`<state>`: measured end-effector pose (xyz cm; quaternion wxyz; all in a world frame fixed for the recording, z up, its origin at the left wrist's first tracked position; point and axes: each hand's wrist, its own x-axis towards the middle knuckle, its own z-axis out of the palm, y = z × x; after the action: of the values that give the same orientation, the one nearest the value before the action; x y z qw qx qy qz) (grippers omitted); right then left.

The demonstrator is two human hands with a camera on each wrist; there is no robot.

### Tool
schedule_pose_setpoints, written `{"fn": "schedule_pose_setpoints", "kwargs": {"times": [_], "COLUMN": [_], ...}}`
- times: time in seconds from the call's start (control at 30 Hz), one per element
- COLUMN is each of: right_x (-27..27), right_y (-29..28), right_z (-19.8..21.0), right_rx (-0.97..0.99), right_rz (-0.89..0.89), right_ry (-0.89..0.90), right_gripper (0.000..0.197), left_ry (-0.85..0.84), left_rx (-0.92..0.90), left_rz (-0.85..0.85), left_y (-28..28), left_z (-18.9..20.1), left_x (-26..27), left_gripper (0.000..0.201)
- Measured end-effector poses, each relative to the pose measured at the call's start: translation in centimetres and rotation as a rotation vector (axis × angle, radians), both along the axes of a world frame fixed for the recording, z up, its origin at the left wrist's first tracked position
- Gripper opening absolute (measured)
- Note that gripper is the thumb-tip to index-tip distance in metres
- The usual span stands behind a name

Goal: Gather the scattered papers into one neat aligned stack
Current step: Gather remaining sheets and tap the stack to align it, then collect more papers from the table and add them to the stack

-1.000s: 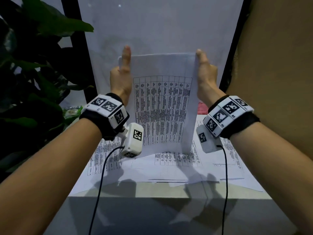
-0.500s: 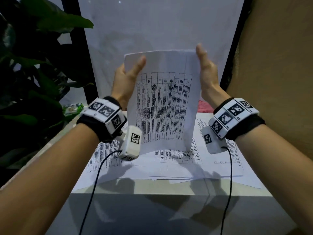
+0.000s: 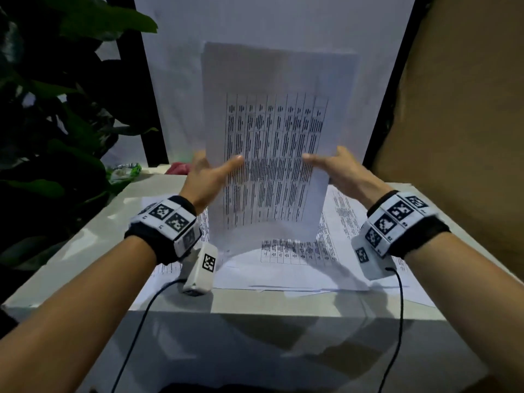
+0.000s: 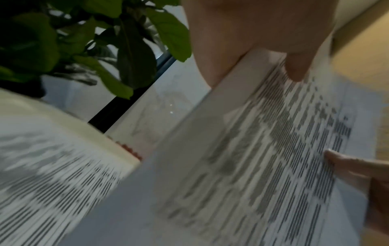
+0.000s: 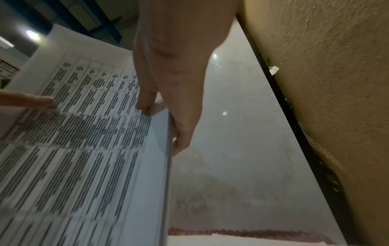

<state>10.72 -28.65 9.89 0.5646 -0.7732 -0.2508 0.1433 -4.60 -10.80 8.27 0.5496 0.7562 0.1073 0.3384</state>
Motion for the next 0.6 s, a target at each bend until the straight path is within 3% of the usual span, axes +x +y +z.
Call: {"fn": "schedule_pose_setpoints", "kwargs": {"times": [0.03, 0.1, 0.17, 0.27, 0.37, 0.4, 0.5, 0.6], "right_x": [-0.3, -1.1, -1.4, -0.4, 1.3, 1.9, 3.0, 2.6], "right_y": [0.1, 0.2, 0.0, -1.3, -4.1, -5.2, -7.6, -7.9], "right_z": [-0.2, -0.9, -1.4, -1.9, -3.3, -4.1, -6.8, -8.2], "right_rx": [0.011, -0.045, -0.147, -0.471, -0.817, -0.890, -0.966, -0.990], "right_rz": [0.044, 0.100, 0.130, 0.112, -0.061, -0.106, -0.175, -0.215], "right_ry": [0.021, 0.047, 0.043, -0.042, -0.120, -0.122, 0.035, 0.083], "right_gripper": [0.026, 0.008, 0.022, 0.039, 0.037, 0.046, 0.073, 0.075], "left_ry": [-0.017, 0.003, 0.084, 0.117, 0.119, 0.120, 0.102, 0.087], "left_rx": [0.006, -0.034, -0.031, -0.031, -0.016, -0.012, -0.055, -0.080], "left_rz": [-0.012, -0.014, -0.005, 0.000, 0.041, 0.067, 0.118, 0.122], "left_y": [-0.5, -0.9, -0.8, 0.0, 1.3, 1.9, 3.1, 3.4], "left_z": [-0.2, -1.4, -2.8, -3.8, -3.6, -3.6, -3.7, -4.0], "left_x": [-0.3, -0.6, -0.8, -1.0, -1.2, -1.3, -1.8, -2.1], "left_gripper": [0.006, 0.012, 0.020, 0.015, 0.016, 0.018, 0.027, 0.029]}}
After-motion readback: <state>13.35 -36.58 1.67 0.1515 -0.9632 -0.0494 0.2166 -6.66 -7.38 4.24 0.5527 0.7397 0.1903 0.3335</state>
